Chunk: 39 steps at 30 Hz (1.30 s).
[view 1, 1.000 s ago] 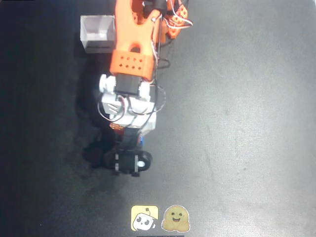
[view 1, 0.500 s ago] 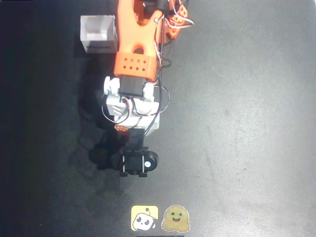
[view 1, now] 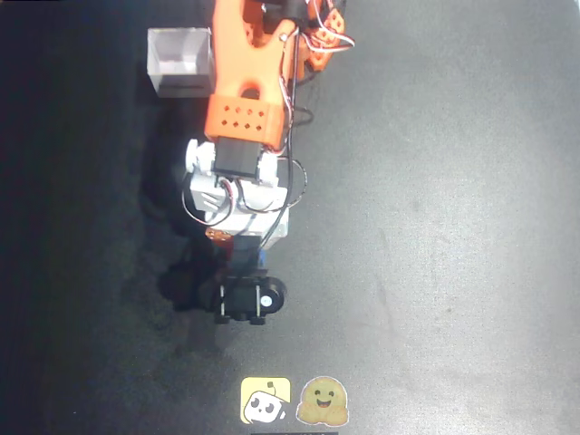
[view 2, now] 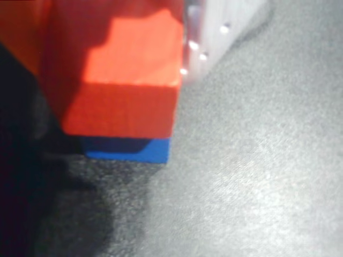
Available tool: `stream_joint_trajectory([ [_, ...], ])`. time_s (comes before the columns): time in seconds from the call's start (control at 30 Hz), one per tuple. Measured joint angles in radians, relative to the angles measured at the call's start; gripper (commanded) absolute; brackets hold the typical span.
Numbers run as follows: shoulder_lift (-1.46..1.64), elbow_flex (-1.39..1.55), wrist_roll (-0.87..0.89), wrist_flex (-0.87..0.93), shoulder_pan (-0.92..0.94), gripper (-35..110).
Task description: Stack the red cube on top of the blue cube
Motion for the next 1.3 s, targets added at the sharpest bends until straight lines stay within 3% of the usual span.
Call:
stream_joint_trajectory([
  [1.0, 0.000, 0.012, 0.000, 0.028, 0.012, 0],
  [1.3, 0.000, 0.012, -0.002, 0.028, -0.008, 11],
])
